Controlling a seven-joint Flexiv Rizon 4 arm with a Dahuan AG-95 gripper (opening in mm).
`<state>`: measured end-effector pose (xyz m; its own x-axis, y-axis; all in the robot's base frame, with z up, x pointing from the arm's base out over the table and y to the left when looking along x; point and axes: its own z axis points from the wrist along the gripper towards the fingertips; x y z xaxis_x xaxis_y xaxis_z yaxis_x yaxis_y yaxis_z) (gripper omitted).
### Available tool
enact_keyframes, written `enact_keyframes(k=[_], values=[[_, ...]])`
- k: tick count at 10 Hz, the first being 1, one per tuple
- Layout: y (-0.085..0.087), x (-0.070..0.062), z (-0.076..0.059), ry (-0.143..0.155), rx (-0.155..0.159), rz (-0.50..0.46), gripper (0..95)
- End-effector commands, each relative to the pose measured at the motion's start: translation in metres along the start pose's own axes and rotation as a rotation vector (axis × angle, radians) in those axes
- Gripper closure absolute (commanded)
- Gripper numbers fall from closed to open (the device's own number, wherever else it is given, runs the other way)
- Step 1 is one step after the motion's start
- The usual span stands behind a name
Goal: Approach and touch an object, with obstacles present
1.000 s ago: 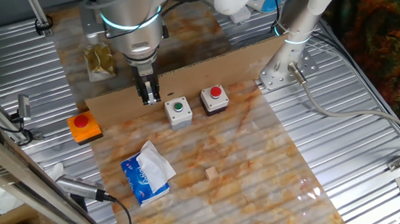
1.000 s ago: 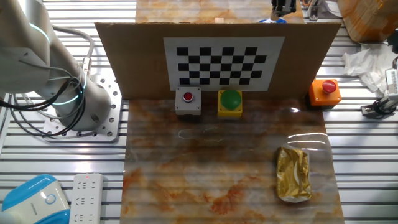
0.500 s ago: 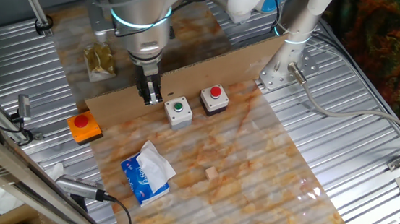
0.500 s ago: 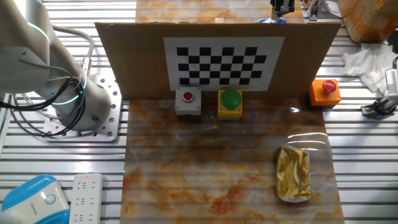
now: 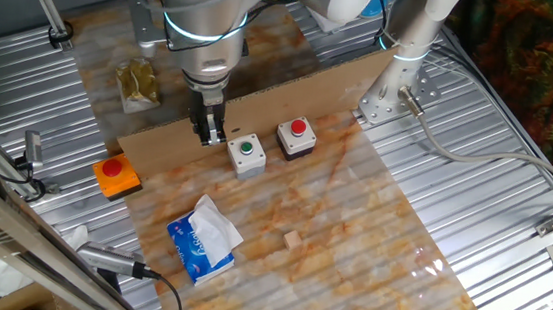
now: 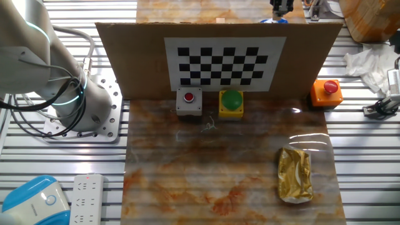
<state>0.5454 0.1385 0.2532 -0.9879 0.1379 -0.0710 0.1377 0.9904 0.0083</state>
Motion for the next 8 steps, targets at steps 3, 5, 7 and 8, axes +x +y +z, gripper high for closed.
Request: enact_keyframes(k=[3, 5, 7, 8], values=[[-0.0002, 0.0005, -0.0003, -0.004, -0.013, 0.021, 95.0], [-0.0002, 0.0005, -0.0003, -0.007, -0.010, 0.026, 95.0], [-0.0002, 0.0005, -0.0003, 0.001, -0.011, 0.022, 95.0], [-0.0002, 0.0005, -0.0003, 0.014, -0.011, 0.021, 95.0]])
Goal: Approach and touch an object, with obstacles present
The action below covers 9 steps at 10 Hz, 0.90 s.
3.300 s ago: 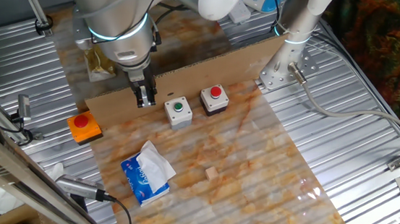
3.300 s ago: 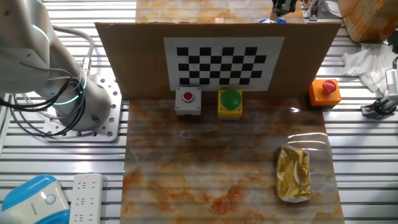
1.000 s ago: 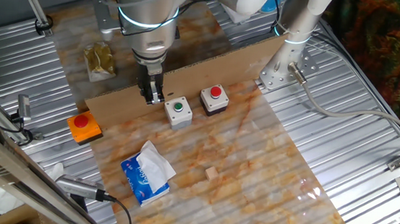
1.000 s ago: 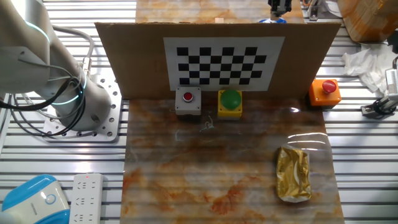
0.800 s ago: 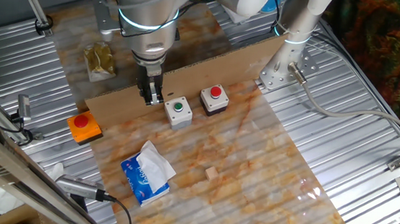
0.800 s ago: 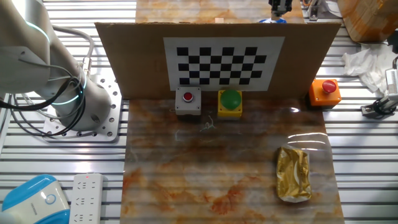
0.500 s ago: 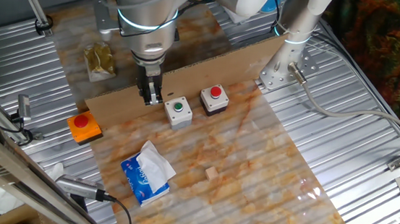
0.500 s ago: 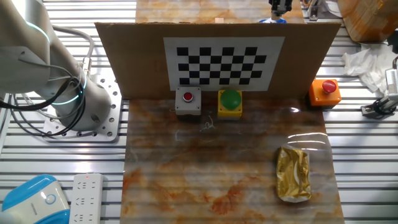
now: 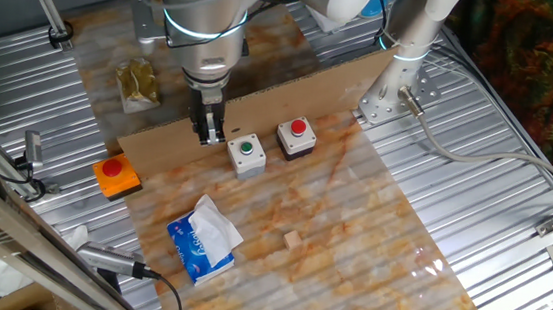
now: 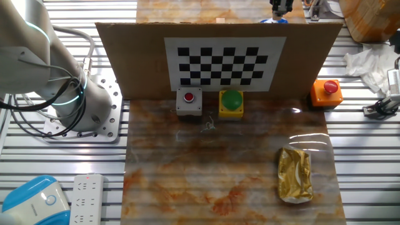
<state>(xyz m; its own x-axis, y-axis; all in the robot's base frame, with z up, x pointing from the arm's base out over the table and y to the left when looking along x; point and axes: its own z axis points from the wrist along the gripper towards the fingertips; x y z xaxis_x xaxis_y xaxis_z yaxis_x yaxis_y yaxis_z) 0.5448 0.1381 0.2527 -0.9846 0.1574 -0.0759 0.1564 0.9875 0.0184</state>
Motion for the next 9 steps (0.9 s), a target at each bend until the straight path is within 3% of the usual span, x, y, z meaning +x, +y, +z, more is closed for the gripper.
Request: enact_keyframes(k=[1, 4, 9], values=[[0.000, 0.000, -0.001, 0.037, -0.005, -0.003, 95.0], [0.000, -0.001, -0.005, 0.054, -0.008, -0.005, 95.0], [0.001, -0.001, -0.043, 0.091, -0.001, -0.009, 95.0]])
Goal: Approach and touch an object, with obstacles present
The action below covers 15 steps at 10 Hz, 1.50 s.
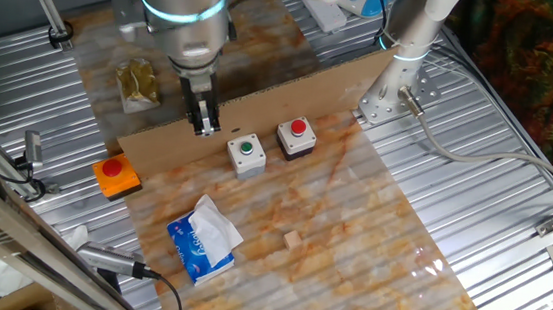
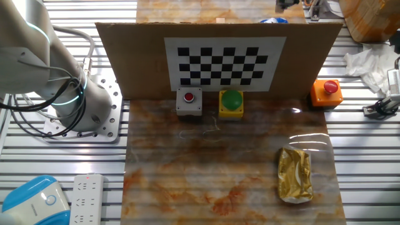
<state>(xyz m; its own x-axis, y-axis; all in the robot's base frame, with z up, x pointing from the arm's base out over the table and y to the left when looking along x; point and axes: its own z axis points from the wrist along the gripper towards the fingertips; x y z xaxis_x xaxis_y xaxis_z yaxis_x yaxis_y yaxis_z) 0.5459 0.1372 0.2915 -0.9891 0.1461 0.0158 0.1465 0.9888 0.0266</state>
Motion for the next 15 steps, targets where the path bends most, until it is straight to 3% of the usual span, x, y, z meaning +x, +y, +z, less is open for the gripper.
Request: enact_keyframes(k=[1, 9, 12, 15], values=[[0.0014, 0.0033, -0.0056, 0.000, 0.003, 0.003, 95.0], [0.0004, 0.0027, -0.0113, -0.001, 0.019, 0.003, 95.0], [0.0004, 0.0027, -0.0113, 0.034, 0.024, 0.014, 95.0], [0.0004, 0.0027, -0.0113, 0.052, 0.022, 0.030, 95.0]])
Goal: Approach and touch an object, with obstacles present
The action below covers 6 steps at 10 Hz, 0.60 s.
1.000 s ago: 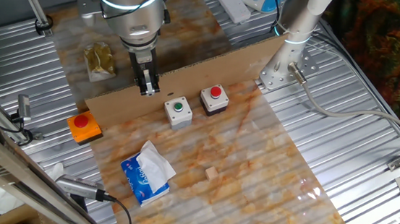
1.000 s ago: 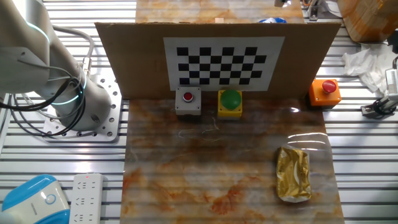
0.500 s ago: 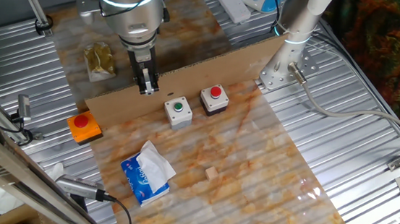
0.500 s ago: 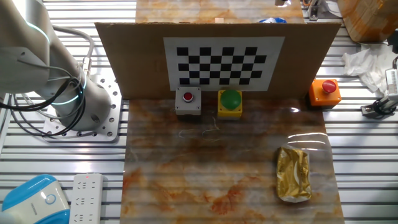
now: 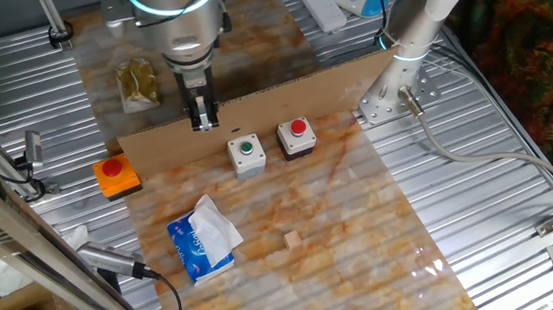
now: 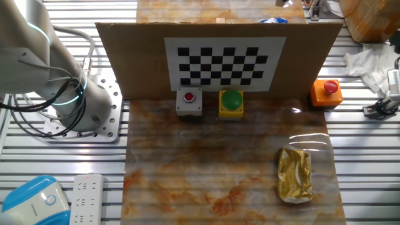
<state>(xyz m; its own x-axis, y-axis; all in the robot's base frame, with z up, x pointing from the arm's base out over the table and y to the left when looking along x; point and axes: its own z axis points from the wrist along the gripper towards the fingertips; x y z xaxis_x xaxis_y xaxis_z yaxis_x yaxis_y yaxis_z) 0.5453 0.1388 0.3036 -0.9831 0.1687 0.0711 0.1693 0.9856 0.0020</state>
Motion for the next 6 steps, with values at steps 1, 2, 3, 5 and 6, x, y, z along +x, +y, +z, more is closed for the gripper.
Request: enact_keyframes(k=[1, 2, 3, 5, 6], values=[[-0.0014, 0.0017, 0.0009, -0.004, -0.002, 0.006, 95.0], [-0.0014, 0.0017, 0.0009, -0.003, 0.002, 0.005, 95.0], [-0.0014, 0.0017, 0.0009, -0.003, 0.001, 0.007, 95.0], [-0.0014, 0.0017, 0.0009, 0.000, 0.004, 0.026, 95.0], [-0.0014, 0.0017, 0.0009, -0.002, 0.007, 0.021, 95.0]])
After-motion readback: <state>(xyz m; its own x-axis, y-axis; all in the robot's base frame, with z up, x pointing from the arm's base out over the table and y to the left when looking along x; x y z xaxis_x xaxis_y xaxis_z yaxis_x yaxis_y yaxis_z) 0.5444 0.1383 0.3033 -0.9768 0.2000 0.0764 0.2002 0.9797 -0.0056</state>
